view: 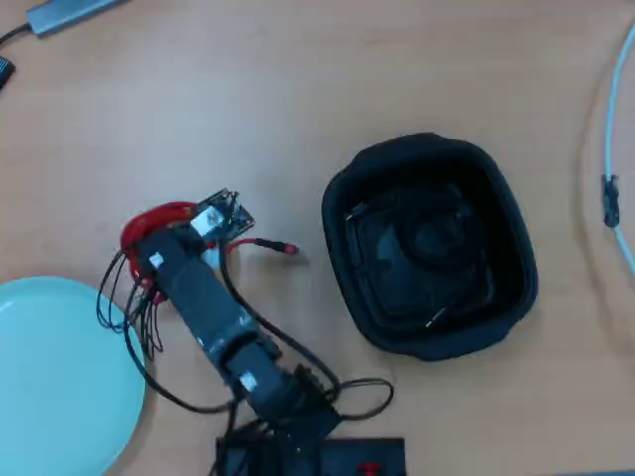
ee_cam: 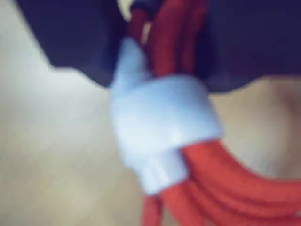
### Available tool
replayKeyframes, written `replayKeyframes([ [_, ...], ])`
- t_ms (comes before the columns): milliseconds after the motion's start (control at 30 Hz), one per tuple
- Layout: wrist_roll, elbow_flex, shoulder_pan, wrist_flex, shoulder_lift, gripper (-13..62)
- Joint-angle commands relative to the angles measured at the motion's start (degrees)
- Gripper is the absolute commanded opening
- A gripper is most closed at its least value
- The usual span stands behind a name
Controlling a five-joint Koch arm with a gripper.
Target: Put a black charging cable in a black bowl and put a red charging cable in a green bowl
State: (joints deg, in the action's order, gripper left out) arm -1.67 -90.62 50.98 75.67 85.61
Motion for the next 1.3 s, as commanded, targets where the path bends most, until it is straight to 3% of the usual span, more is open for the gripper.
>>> replayKeyframes([
  [0, -0.62, 9.67, -3.16, 0.88, 13.36, -7.6],
  [167, -0.70, 13.18, -13.80, 1.58, 20.83, -7.6],
  [600, -0.35, 13.62, -42.98, -8.70, 22.06, -7.4],
  [867, -0.62, 14.15, -45.97, -16.79, 21.18, -7.5],
  [1267, -0.62, 16.00, -46.93, -29.36, 3.52, -7.5],
])
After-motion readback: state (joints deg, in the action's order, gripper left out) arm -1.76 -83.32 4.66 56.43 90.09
